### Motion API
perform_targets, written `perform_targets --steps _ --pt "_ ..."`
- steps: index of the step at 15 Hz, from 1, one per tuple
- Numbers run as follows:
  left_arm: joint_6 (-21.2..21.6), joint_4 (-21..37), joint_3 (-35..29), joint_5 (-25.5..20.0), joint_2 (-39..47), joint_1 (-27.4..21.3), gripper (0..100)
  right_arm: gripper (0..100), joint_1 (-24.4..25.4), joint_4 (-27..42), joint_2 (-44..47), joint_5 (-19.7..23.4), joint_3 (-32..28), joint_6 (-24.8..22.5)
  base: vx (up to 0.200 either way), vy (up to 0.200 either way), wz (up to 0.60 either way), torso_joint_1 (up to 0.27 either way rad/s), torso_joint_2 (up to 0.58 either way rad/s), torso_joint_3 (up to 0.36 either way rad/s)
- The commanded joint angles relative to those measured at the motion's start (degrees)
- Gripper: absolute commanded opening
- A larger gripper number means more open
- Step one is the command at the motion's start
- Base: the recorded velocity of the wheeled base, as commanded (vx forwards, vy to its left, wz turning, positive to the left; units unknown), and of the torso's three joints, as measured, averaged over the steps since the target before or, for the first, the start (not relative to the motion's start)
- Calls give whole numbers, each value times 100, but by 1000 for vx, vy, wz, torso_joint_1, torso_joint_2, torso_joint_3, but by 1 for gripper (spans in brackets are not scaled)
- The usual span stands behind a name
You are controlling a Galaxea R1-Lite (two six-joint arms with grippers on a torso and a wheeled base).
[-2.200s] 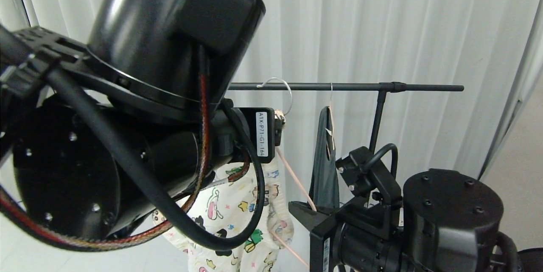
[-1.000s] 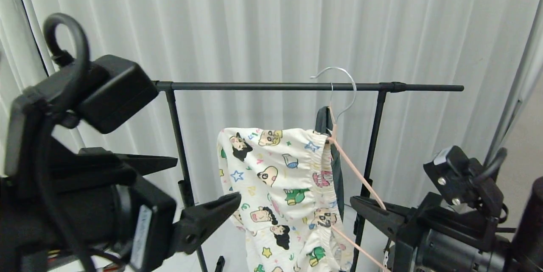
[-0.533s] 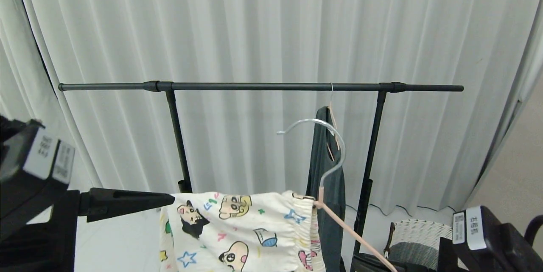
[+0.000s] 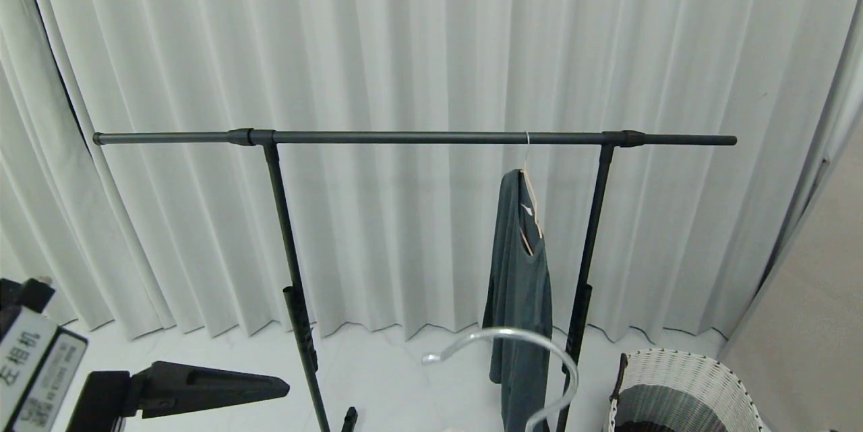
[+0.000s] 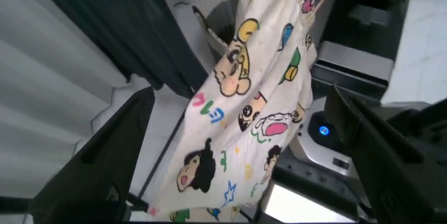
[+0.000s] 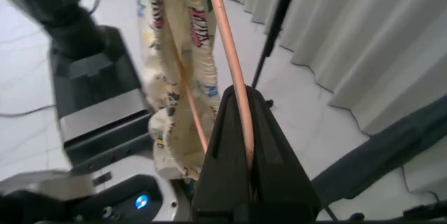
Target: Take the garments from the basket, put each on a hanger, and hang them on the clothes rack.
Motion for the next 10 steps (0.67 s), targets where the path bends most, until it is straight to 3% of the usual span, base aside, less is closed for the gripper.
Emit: perform_targets --steps 1,4,10 --pt "49 2 132 4 199 -206 100 0 184 -1 -92 -4 136 0 0 0 0 0 0 0" --pt "471 -7 246 4 594 -215 100 0 298 -1 -92 5 136 17 0 0 0 0 0 0" --pt "533 -693 237 12 1350 -373 100 0 298 -1 -101 5 119 26 0 0 0 0 0 0"
